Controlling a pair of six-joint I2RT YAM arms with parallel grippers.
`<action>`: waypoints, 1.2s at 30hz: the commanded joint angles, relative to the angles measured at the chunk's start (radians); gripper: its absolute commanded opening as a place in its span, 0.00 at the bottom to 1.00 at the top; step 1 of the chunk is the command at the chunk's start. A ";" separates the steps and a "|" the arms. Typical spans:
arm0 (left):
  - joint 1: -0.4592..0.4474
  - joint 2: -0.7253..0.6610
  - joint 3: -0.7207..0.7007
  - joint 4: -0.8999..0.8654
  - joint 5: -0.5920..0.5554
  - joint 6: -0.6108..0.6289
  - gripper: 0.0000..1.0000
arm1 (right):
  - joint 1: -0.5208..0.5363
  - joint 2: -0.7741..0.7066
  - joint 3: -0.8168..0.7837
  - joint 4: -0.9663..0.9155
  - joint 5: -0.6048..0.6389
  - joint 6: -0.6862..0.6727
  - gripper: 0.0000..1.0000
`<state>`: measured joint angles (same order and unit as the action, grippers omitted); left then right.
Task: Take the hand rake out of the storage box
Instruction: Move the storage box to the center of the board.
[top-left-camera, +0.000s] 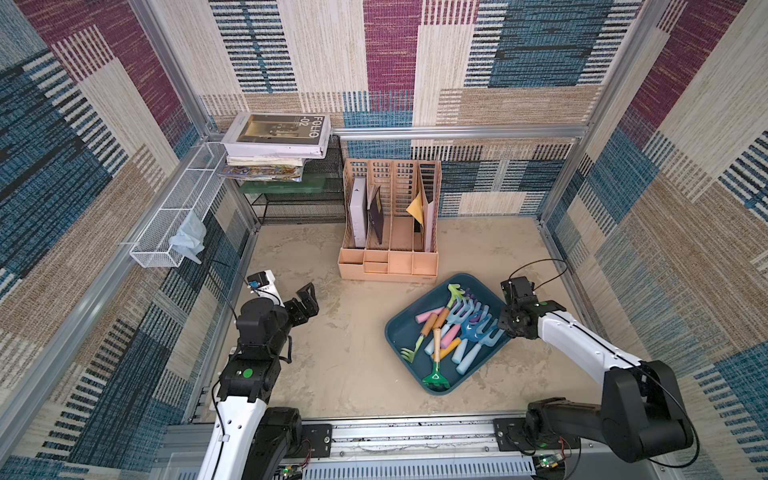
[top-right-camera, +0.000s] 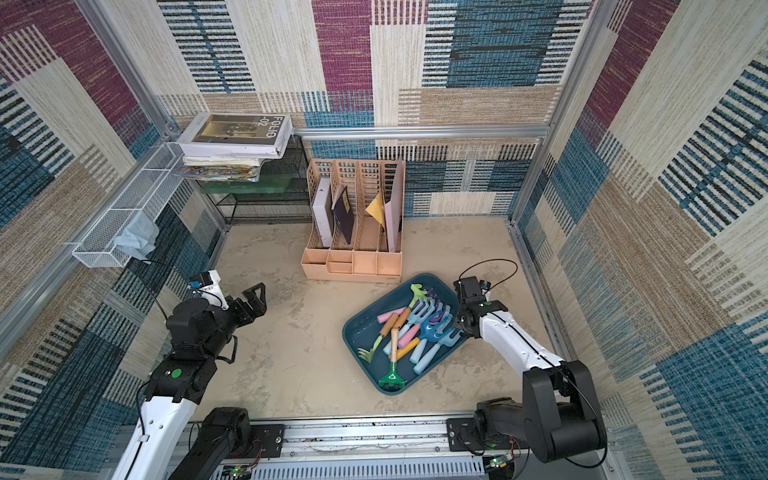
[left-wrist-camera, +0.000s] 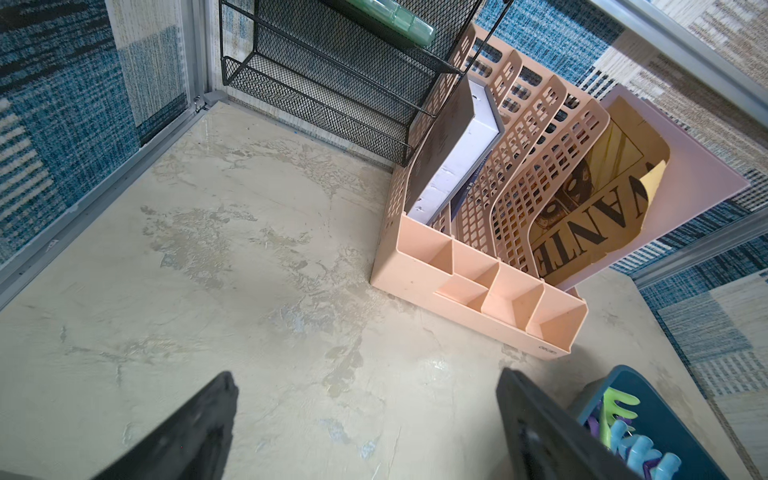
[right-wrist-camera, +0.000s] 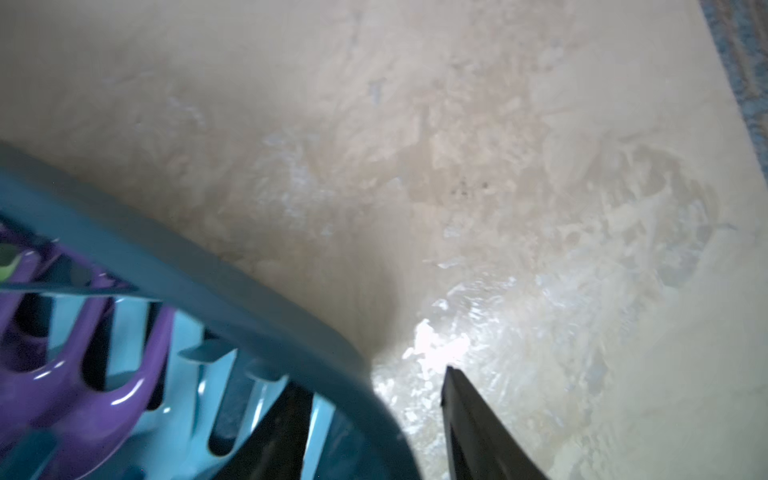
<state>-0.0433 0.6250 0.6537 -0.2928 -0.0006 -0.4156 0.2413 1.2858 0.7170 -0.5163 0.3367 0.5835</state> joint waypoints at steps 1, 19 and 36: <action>0.000 -0.004 0.001 0.006 -0.011 0.001 0.99 | 0.064 -0.027 0.016 -0.014 0.007 0.017 0.75; -0.022 -0.042 -0.011 0.011 -0.013 0.001 0.99 | 0.089 -0.200 -0.139 -0.017 0.043 0.189 0.53; -0.024 -0.077 -0.024 0.003 -0.053 -0.011 0.99 | -0.159 0.383 0.273 0.061 0.013 -0.180 0.00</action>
<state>-0.0677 0.5583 0.6319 -0.2962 -0.0315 -0.4198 0.0811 1.5620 0.9283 -0.4286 0.2897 0.5079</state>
